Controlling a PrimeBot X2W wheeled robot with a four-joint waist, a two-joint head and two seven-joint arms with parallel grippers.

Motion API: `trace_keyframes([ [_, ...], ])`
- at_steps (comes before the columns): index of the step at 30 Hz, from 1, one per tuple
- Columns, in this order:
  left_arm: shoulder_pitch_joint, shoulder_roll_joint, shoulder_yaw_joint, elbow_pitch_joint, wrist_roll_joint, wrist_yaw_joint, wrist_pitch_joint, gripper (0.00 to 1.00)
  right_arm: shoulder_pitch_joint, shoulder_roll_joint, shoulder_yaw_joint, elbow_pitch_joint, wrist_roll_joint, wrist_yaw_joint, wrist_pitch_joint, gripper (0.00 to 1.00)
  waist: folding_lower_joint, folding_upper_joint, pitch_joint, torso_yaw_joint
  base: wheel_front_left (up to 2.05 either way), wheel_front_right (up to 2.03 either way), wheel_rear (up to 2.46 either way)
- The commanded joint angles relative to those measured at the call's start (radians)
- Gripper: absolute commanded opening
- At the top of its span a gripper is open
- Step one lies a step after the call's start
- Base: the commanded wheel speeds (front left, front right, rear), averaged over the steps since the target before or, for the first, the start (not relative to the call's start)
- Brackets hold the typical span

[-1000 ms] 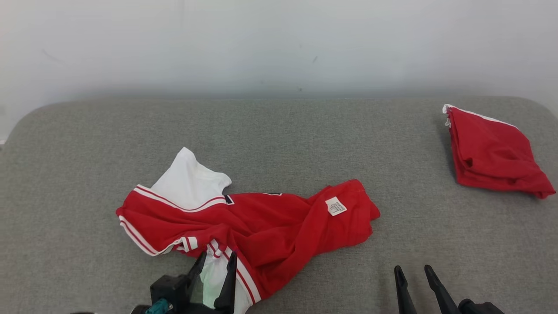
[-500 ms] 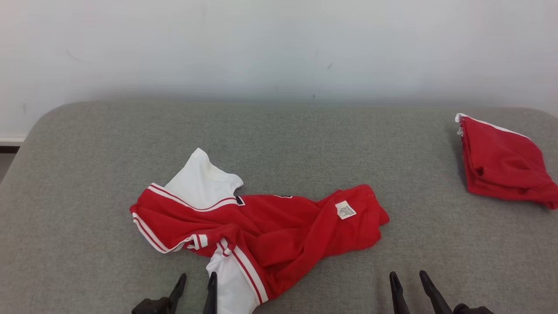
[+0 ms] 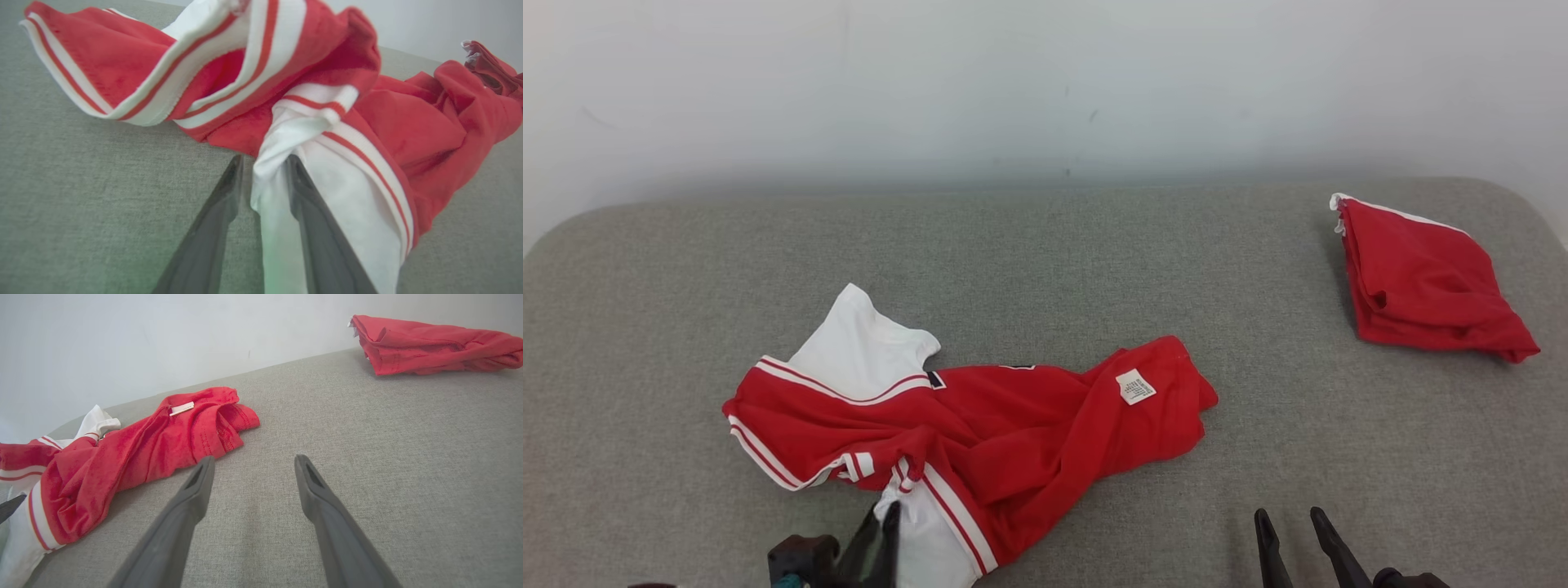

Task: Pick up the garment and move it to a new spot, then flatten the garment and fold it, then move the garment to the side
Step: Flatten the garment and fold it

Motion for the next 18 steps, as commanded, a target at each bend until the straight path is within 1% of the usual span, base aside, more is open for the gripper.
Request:
trace_keyframes([
  [1, -0.011, -0.001, -0.005, 0.006, 0.002, -0.006, -0.002, 0.0, 0.0, -0.001, 0.0, 0.004, 0.0, -0.002, -0.001, 1.0, 0.0, -0.0001, -0.002, 0.004, 0.0, 0.0, 0.0],
  [3, -0.008, -0.004, -0.012, 0.006, 0.002, -0.005, -0.002, 0.0, 0.008, -0.001, -0.005, 0.005, 0.0, -0.002, -0.001, 1.0, 0.0, -0.0001, -0.006, 0.012, 0.0, 0.0, 0.0],
  [6, 0.023, -0.001, -0.025, -0.037, 0.028, -0.006, -0.002, 0.0, 0.018, 0.001, -0.008, 0.004, 0.003, -0.002, -0.001, 1.0, 0.0, -0.0001, -0.013, 0.027, 0.0, 0.0, 0.0],
  [8, 0.054, 0.0, -0.025, -0.085, 0.038, -0.005, -0.002, 0.0, 0.023, 0.001, -0.009, 0.004, 0.005, -0.002, -0.001, 1.0, 0.0, -0.0001, -0.02, 0.039, 0.0, 0.0, 0.0],
  [14, 0.188, 0.005, -0.072, -0.237, 0.07, -0.005, -0.002, 0.0, 0.039, 0.003, -0.015, 0.006, 0.012, -0.002, -0.001, 1.0, 0.0, -0.0001, -0.04, 0.079, 0.0, 0.0, 0.0],
  [18, 0.266, 0.0, -0.114, -0.335, 0.064, 0.001, 0.042, 0.0, 0.043, 0.004, -0.007, 0.009, 0.014, -0.002, -0.001, 1.0, 0.0, -0.0001, -0.046, 0.095, 0.0, 0.0, 0.0],
])
